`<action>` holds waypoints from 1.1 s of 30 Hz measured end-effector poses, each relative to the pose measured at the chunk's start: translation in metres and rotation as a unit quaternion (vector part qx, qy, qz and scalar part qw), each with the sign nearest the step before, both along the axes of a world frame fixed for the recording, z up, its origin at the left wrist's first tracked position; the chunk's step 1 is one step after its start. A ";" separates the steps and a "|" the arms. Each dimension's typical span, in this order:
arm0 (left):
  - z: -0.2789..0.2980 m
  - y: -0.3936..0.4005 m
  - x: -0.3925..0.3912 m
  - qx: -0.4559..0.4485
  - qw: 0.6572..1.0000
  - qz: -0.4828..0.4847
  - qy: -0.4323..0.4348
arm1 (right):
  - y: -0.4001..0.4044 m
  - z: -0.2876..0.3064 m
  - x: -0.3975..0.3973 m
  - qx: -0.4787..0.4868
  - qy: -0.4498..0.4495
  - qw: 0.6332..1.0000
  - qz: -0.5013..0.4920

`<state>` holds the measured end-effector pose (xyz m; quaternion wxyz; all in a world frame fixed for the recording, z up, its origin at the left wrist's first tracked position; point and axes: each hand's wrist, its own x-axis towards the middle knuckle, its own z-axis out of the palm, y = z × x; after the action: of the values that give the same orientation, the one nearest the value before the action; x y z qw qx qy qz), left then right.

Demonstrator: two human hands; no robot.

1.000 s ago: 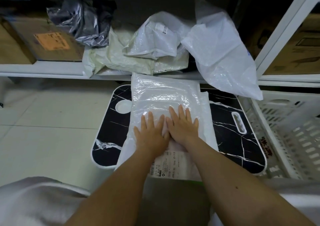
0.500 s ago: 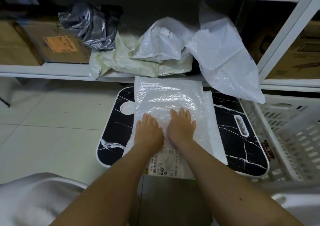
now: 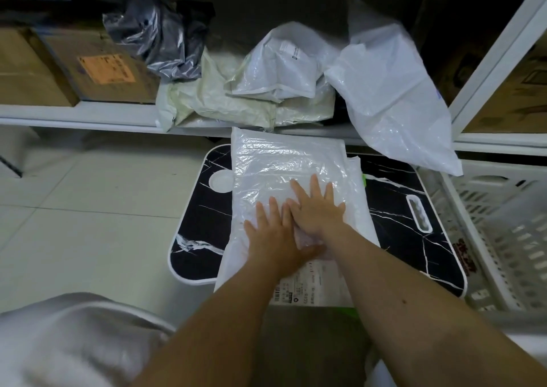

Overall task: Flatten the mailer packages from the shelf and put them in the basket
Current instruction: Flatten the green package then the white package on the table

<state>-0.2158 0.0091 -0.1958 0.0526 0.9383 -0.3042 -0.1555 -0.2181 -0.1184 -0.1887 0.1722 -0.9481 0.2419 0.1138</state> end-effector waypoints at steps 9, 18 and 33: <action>0.027 0.002 0.027 -0.213 0.953 0.196 -0.089 | -0.023 0.005 -0.011 -0.021 -0.080 0.995 -0.049; 0.029 0.025 0.082 -0.388 0.695 0.421 0.435 | -0.083 0.005 -0.068 0.147 -0.024 0.906 -0.396; 0.034 0.018 0.054 -0.350 0.689 0.360 0.522 | -0.055 0.001 -0.060 0.592 -0.103 0.716 -0.355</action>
<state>-0.1616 0.0267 -0.1616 0.5792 0.6568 0.1013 -0.4721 -0.2776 -0.1739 -0.1880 0.7504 -0.5024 0.4246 0.0656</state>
